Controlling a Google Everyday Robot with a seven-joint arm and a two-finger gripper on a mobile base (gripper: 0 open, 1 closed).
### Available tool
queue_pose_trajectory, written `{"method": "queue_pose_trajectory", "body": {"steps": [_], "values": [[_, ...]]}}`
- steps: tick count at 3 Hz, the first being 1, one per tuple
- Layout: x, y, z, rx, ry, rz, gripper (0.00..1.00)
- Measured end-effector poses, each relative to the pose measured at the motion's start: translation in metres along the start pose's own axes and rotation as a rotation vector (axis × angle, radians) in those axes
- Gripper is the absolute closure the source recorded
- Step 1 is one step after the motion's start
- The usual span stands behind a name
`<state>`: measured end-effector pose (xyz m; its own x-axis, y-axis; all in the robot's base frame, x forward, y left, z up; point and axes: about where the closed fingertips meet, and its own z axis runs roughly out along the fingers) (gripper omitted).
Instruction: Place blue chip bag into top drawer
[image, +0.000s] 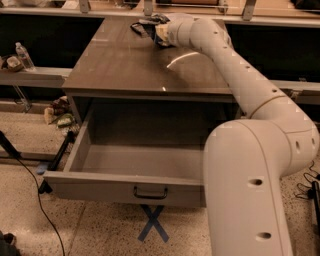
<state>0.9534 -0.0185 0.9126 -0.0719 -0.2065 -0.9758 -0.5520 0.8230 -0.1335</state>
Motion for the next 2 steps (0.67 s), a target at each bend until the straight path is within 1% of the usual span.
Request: {"method": "queue_pose_trajectory", "body": {"steps": [1, 2], "values": [[0.000, -0.001, -0.043, -0.054, -0.012, 0.000, 1.00], [0.018, 0.014, -0.099, -0.123, 0.018, 0.018, 1.00]]}}
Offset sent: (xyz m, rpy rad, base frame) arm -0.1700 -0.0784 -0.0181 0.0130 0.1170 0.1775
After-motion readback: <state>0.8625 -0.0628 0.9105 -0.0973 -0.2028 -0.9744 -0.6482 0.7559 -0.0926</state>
